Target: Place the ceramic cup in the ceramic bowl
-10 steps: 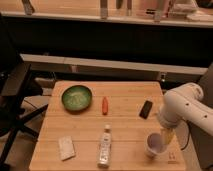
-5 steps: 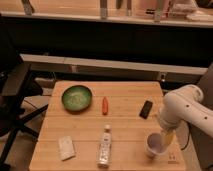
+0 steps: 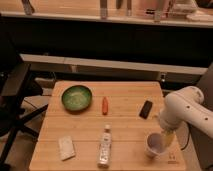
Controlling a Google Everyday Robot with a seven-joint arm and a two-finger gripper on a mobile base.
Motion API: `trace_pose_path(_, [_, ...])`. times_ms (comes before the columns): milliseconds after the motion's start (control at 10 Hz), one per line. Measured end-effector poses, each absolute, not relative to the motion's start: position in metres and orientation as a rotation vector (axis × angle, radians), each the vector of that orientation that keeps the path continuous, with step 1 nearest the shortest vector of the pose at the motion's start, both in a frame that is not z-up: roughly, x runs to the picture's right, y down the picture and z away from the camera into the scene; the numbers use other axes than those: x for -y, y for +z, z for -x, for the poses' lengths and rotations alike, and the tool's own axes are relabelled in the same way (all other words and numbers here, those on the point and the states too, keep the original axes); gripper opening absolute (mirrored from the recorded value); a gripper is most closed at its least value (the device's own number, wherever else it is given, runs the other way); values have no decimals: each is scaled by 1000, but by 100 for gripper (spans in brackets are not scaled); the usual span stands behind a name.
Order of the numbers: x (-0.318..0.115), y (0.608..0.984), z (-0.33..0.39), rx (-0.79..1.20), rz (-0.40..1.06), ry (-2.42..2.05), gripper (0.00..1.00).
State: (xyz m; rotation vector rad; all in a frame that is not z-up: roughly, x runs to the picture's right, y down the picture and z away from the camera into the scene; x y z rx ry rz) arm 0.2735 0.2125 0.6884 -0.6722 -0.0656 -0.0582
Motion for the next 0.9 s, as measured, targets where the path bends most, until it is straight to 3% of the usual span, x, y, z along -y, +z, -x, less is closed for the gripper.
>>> trace_pose_path(900, [-227, 692, -270, 96, 678, -75, 80])
